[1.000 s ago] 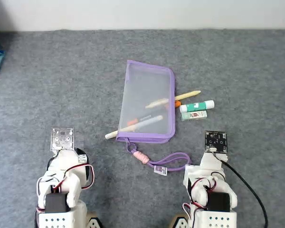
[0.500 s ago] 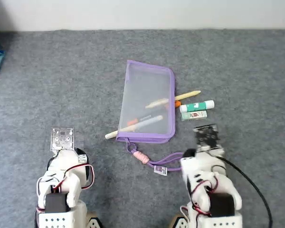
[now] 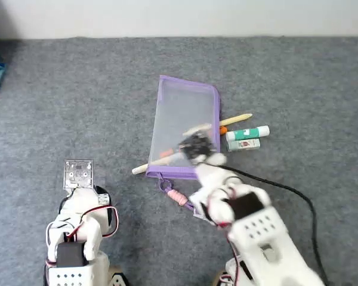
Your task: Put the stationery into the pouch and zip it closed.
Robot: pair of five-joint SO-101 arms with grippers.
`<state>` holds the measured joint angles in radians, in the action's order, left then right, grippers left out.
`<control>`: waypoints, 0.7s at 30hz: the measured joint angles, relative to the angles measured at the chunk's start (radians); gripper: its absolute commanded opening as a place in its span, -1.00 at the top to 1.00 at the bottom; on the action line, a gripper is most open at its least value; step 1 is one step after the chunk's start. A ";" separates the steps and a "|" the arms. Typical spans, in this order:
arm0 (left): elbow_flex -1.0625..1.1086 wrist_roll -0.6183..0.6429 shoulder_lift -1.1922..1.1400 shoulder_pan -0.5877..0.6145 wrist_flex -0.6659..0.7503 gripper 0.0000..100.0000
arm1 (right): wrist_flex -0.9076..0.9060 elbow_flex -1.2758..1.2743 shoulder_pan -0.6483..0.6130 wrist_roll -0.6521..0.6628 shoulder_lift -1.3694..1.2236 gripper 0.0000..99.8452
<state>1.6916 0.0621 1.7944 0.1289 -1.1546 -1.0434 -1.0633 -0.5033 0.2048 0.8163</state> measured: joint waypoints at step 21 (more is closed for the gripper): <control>0.000 0.000 0.000 0.000 0.000 0.97 | 0.009 0.423 -0.183 0.015 -0.729 0.62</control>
<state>1.6916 0.0621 1.7944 0.1289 -1.1546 -1.0342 -0.6398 -0.6859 0.2202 0.0875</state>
